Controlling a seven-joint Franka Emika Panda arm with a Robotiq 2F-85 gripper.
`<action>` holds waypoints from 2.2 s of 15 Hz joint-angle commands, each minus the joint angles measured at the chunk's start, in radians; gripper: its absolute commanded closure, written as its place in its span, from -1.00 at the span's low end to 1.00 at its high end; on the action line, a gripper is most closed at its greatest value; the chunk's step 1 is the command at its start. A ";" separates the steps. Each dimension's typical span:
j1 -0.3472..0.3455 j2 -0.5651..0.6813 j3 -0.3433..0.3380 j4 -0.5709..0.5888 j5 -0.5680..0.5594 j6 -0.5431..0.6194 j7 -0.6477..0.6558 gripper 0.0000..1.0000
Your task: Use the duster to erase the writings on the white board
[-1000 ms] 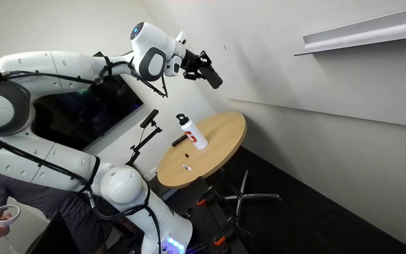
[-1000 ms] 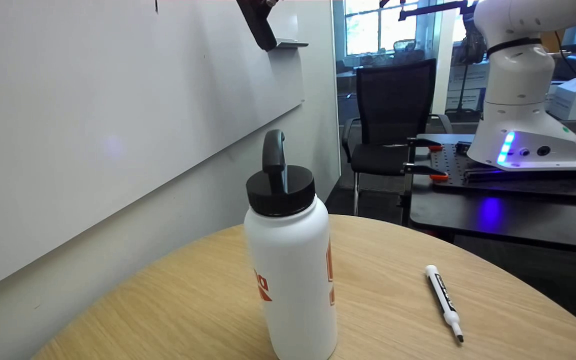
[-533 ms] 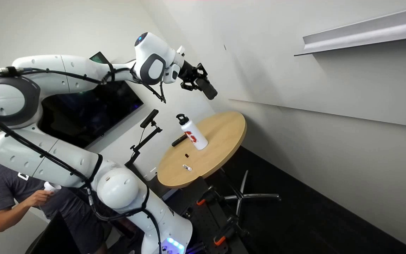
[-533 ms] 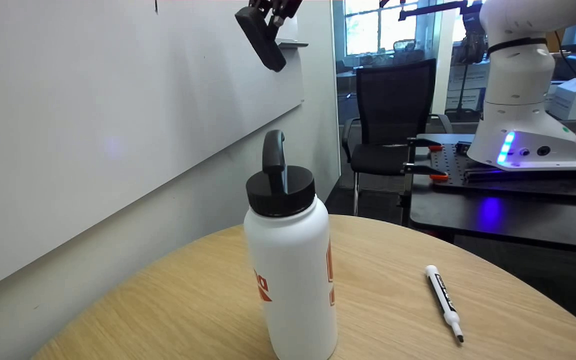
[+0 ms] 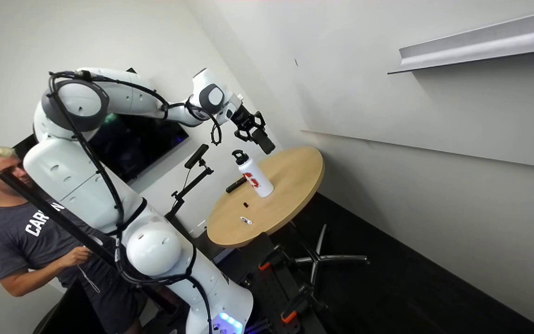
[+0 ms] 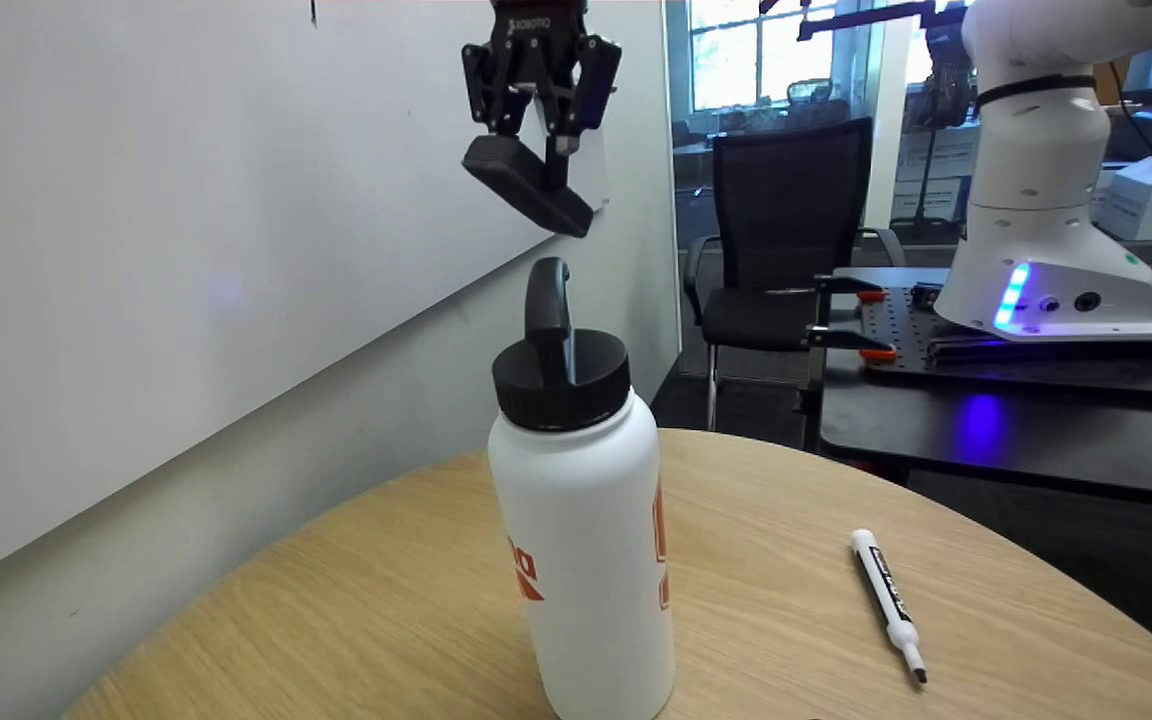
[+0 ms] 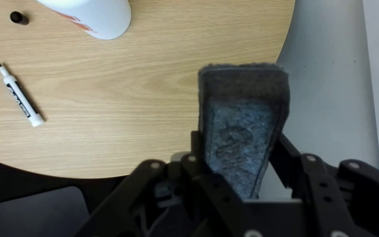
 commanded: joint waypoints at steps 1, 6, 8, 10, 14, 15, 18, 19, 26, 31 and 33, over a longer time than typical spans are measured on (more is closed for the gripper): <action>0.025 0.163 -0.014 0.149 -0.059 -0.031 0.000 0.44; 0.043 0.165 -0.034 0.127 -0.038 -0.003 -0.003 -0.06; 0.043 0.186 -0.036 0.140 -0.025 -0.007 -0.010 0.44; 0.063 0.251 -0.052 0.173 -0.055 -0.035 0.036 0.44; 0.120 0.389 -0.085 0.240 -0.050 -0.064 0.094 0.44; 0.137 0.426 -0.093 0.262 -0.045 -0.065 0.105 0.44; 0.183 0.525 -0.116 0.325 -0.030 -0.061 0.130 0.44; 0.194 0.551 -0.123 0.342 -0.025 -0.060 0.135 0.44; 0.345 0.677 -0.310 0.428 0.047 -0.072 0.150 0.44; 0.421 0.698 -0.388 0.445 0.107 -0.077 0.150 -0.60; 0.466 0.674 -0.431 0.427 0.129 -0.077 0.150 -0.88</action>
